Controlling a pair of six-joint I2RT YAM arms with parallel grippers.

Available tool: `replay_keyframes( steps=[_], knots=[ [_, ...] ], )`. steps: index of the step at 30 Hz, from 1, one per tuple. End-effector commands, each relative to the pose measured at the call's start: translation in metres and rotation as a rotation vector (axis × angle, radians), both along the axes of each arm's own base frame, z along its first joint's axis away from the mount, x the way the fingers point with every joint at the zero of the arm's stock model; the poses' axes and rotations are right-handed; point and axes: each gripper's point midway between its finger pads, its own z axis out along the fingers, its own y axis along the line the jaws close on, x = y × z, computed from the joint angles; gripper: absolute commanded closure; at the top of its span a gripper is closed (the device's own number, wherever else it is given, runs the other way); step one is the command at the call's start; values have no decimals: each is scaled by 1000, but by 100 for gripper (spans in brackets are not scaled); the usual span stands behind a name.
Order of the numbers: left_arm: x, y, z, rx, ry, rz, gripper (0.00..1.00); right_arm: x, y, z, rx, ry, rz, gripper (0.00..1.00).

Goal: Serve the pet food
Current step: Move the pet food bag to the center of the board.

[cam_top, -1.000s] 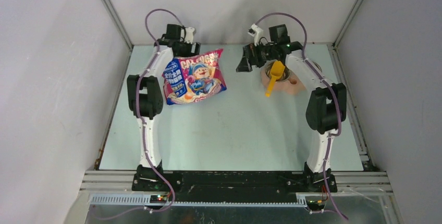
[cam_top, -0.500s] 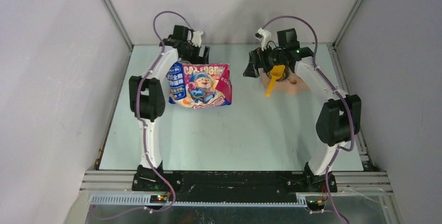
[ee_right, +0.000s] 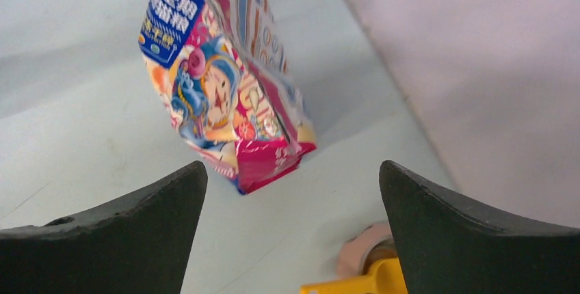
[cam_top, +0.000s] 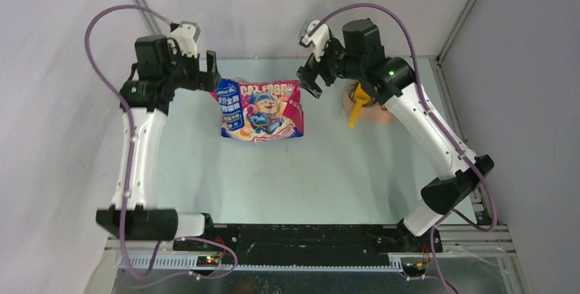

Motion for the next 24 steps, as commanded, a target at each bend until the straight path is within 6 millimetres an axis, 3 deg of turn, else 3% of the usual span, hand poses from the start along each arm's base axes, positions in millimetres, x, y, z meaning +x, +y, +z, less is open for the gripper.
replay_keyframes(
  steps=[1, 7, 10, 11, 12, 13, 14, 15, 20, 21, 22, 23, 24],
  knots=[
    [-18, 22, -27, 100, 53, 96, 0, 8, 6, 53, -71, -242, -63, 0],
    [-20, 54, -54, 21, 143, 289, 0, 34, 36, 101, 30, -379, -111, 0],
    [-15, 57, -67, -78, 199, 256, 0, 35, 61, 88, 35, -342, -30, 0],
    [-14, 66, -68, -104, 208, 268, 0, 31, 69, 83, 25, -338, -2, 0],
    [-14, 58, -75, -162, 246, 212, 0, 32, 74, 72, -4, -336, 17, 0],
    [-12, 67, -79, -199, 263, 215, 0, 28, 81, 67, -26, -348, 34, 0],
    [-14, 57, -78, -264, 277, 154, 0, 34, 83, 59, -53, -355, 3, 0],
    [-14, 63, -80, -298, 283, 155, 0, 33, 88, 58, -69, -372, -1, 0],
    [-8, 60, -72, -403, 237, 143, 0, 50, 102, 66, -19, -425, -74, 1],
    [-7, 60, -69, -424, 234, 170, 0, 55, 109, 59, -4, -403, -81, 1],
    [-3, 62, -66, -431, 216, 184, 0, 55, 111, 67, 20, -405, -87, 0],
    [-1, 63, -64, -452, 215, 214, 0, 60, 118, 54, 13, -375, -87, 0],
    [4, 64, -61, -459, 196, 218, 0, 59, 122, 55, 21, -374, -84, 0]
  ],
)
